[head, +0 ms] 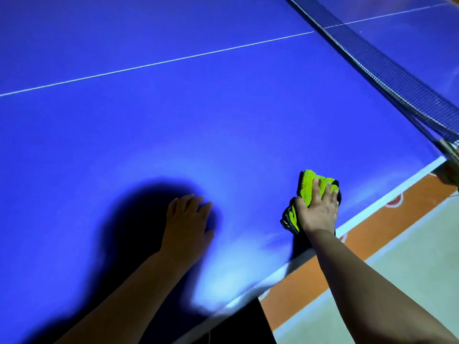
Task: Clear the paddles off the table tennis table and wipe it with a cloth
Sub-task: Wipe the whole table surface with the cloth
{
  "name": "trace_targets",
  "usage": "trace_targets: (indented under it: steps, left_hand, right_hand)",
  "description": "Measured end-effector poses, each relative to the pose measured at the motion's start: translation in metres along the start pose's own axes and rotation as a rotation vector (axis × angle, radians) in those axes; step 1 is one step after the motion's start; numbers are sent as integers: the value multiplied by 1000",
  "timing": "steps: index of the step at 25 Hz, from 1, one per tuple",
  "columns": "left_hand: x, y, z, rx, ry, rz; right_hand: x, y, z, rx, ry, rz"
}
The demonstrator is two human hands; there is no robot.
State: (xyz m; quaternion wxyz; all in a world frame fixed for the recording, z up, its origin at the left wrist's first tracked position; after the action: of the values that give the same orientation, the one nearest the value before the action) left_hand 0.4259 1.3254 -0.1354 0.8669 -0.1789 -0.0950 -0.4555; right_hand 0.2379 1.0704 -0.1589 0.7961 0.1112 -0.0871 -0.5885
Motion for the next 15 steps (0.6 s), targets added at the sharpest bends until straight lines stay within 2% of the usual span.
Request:
trace_targets:
  steps: [4, 9, 11, 15]
  left_hand:
    - [-69, 29, 37, 40, 64, 30]
    - [-144, 65, 77, 58, 108, 187]
    - [-172, 78, 88, 69, 120, 259]
    - [-226, 104, 103, 118, 152, 402]
  right_hand:
    - [-91, 23, -6, -20, 77, 95]
    - [-197, 63, -13, -22, 159, 344]
    - [-217, 70, -17, -32, 164, 444]
    - [-228, 76, -20, -65, 199, 494]
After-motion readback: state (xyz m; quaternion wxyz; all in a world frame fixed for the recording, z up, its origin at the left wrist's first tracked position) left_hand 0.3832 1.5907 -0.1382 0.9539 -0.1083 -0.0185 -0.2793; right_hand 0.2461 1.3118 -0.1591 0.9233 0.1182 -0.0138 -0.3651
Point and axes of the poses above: each hand's wrist, its own x-axis towards the middle knuckle, its own z-axis out of the back of the hand, y = z × x, the point moved 6 cm from there along x, towards the middle knuckle, and after that the axes turned 11 degrees about -y, right-handed, at the moved point
